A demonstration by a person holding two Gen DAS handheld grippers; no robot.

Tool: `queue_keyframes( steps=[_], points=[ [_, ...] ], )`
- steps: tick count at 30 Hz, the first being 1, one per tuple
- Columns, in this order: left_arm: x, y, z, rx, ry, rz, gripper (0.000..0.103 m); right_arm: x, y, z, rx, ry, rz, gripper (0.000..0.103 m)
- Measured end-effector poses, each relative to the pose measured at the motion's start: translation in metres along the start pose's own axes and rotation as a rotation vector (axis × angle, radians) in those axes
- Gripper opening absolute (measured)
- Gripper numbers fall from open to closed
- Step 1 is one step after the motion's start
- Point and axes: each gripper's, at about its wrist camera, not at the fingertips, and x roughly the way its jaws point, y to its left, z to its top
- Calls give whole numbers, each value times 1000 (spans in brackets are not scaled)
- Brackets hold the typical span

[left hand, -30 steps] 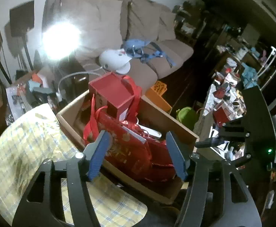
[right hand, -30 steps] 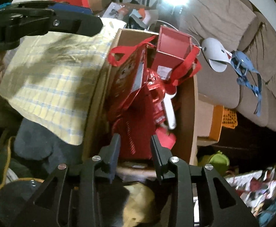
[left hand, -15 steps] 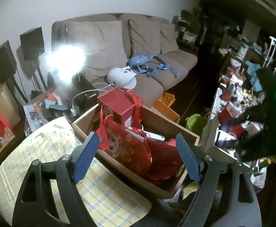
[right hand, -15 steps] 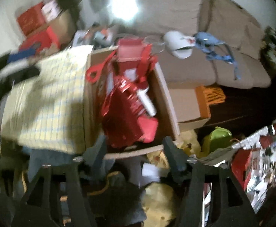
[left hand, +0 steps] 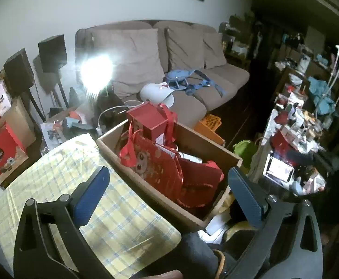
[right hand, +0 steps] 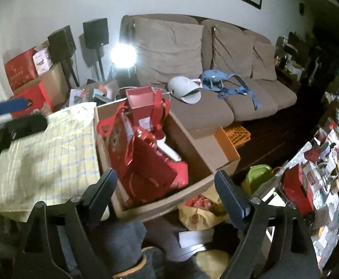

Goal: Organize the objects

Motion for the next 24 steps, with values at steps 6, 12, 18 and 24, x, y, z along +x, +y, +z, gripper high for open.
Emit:
queue_keyframes(
  steps=[6,12,18,24],
  points=[
    [-12,-5,-13,16,-12,22,102,-13,18,-27,52,-29,1,87],
    [-21,-2,-24,-2,-21,36,102,-29,21,-30,80,-116,-60,87],
    [-27,2,-37,-1,-7,29,103,-42,22,-31,101,-142,-70,87],
    [-35,3,-48,-2,-11,39,103,-44,27,-35,78,-137,-83,87]
  ],
)
